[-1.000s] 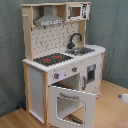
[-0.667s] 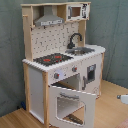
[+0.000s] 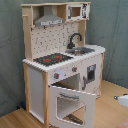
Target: Play with the kitchen
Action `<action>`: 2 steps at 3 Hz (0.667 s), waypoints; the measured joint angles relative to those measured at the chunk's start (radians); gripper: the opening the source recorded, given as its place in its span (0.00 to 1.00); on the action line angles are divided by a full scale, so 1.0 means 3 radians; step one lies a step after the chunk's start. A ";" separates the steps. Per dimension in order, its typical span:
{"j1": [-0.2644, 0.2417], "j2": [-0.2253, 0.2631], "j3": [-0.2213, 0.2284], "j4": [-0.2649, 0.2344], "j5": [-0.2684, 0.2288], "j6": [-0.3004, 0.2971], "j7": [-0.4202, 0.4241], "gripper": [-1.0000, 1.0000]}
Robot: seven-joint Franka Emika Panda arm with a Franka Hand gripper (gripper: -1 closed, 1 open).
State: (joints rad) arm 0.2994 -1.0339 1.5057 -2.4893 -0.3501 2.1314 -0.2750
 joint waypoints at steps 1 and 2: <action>-0.0046 -0.0213 0.0037 -0.0082 0.0152 0.0140 -0.0195 1.00; -0.0089 -0.0412 0.0074 -0.0159 0.0291 0.0271 -0.0379 1.00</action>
State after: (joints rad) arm 0.2726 -1.1575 1.5280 -2.5369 -0.2628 2.2128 -0.3887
